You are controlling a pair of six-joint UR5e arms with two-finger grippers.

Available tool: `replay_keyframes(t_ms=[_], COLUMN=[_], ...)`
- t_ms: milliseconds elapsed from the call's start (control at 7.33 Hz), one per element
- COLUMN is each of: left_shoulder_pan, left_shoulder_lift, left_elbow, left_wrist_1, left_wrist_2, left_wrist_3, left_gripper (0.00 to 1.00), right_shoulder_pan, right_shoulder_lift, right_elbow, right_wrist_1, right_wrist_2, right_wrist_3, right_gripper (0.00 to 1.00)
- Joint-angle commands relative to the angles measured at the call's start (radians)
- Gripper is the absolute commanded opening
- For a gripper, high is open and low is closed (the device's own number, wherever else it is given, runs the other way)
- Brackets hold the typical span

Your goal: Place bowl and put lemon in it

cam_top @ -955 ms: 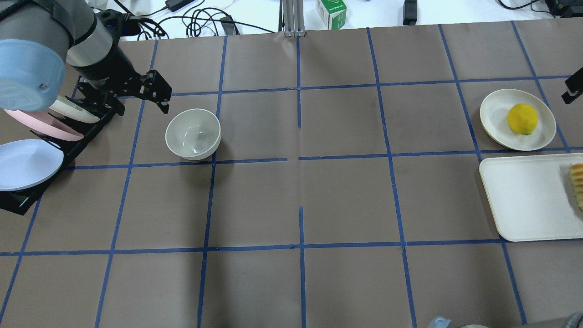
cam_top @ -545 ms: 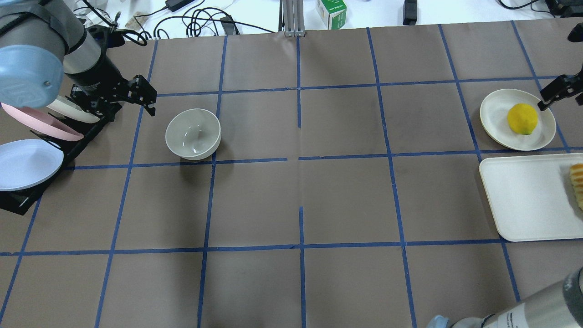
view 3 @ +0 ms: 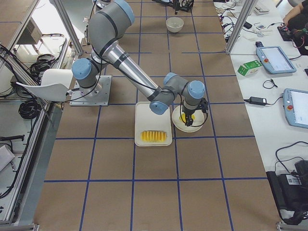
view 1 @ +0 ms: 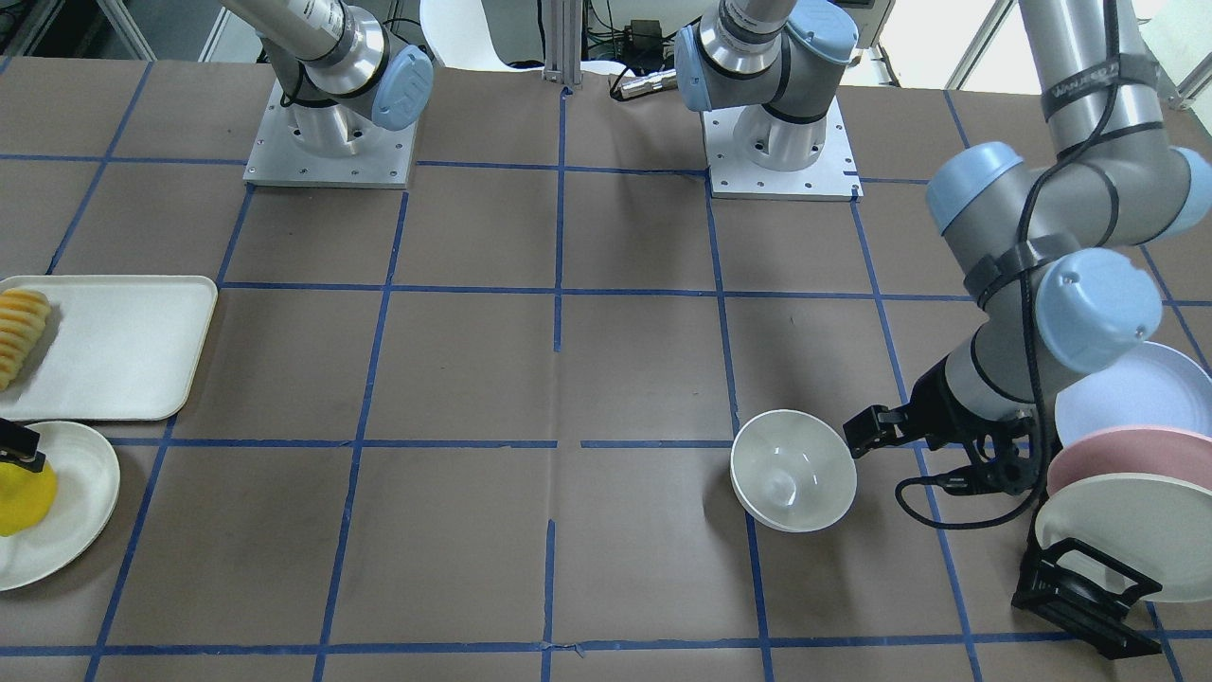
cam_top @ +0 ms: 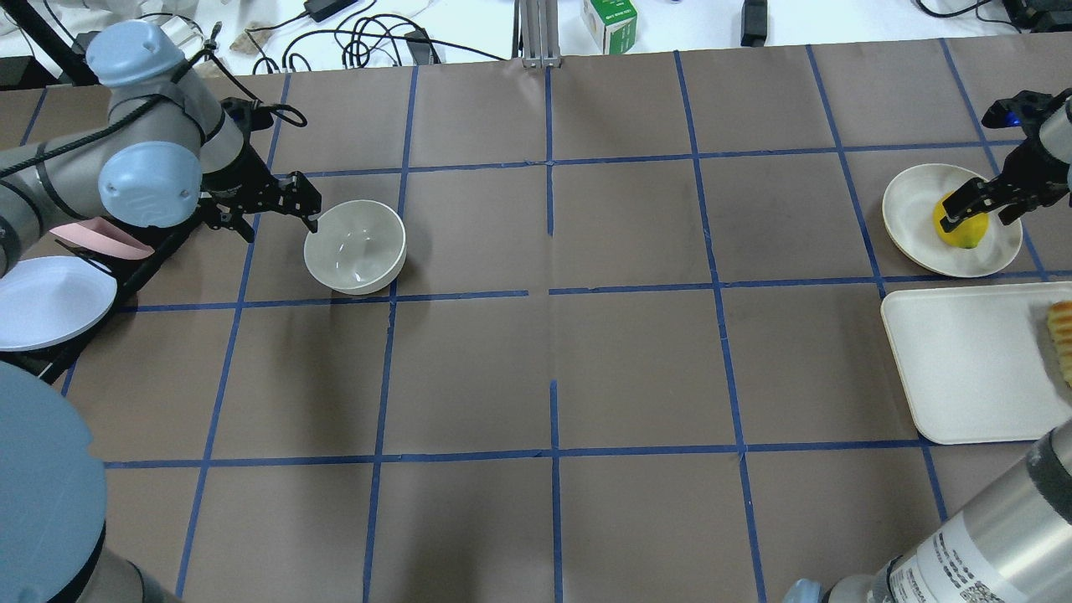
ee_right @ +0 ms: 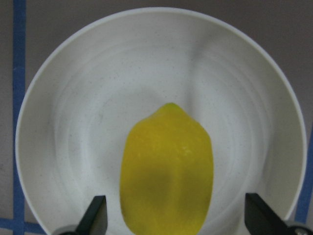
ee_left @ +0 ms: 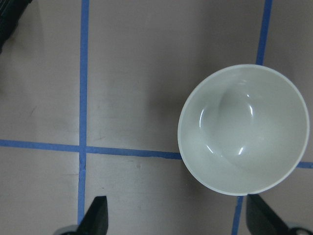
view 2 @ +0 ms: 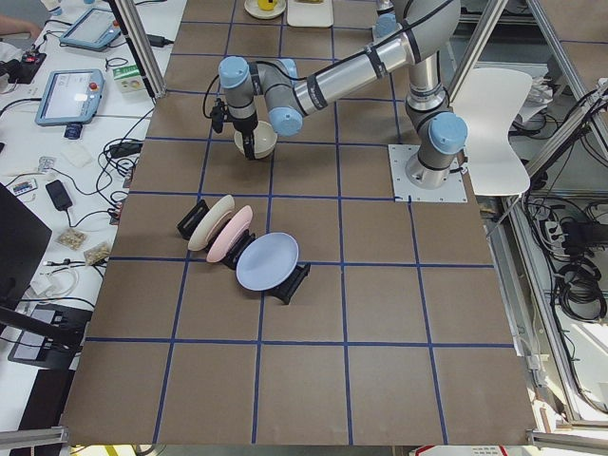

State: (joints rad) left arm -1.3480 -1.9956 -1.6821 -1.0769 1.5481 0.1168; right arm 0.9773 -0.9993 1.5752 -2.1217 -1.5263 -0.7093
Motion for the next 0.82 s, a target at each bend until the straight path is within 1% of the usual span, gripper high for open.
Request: replay_keyframes(t_ms=[0, 136, 273, 409, 545, 682], left_shoulder_pan=[-0.008, -0.008, -0.008, -0.008, -0.008, -0.008], left_shoulder_lift=[-0.037, -0.046, -0.055, -0.058, -0.058, -0.057], left_elbow=[-0.025, -0.027, -0.025, -0.025, -0.025, -0.025], left_wrist_1=[0.052, 0.052, 0.052, 0.052, 0.052, 0.052], left_wrist_2=[-0.003, -0.015, -0.040, -0.054, -0.054, -0.052], left_wrist_3=[0.004, 0.004, -0.002, -0.002, 0.000, -0.002], left_gripper=[1.00, 0.66, 0.32, 0.00, 0.00, 0.00], right_shoulder_pan=[0.001, 0.001, 0.001, 0.003, 0.006, 0.008], right_shoulder_lift=[0.019, 0.019, 0.018, 0.016, 0.010, 0.001], right_elbow=[-0.001, -0.003, -0.004, -0.006, -0.007, -0.009], right_wrist_1=[-0.015, -0.015, -0.015, -0.014, -0.012, -0.003], right_wrist_2=[0.008, 0.008, 0.008, 0.017, 0.028, 0.028], right_wrist_3=[0.001, 0.001, 0.001, 0.001, 0.004, 0.008], right_gripper=[0.95, 0.63, 0.41, 0.26, 0.21, 0.21])
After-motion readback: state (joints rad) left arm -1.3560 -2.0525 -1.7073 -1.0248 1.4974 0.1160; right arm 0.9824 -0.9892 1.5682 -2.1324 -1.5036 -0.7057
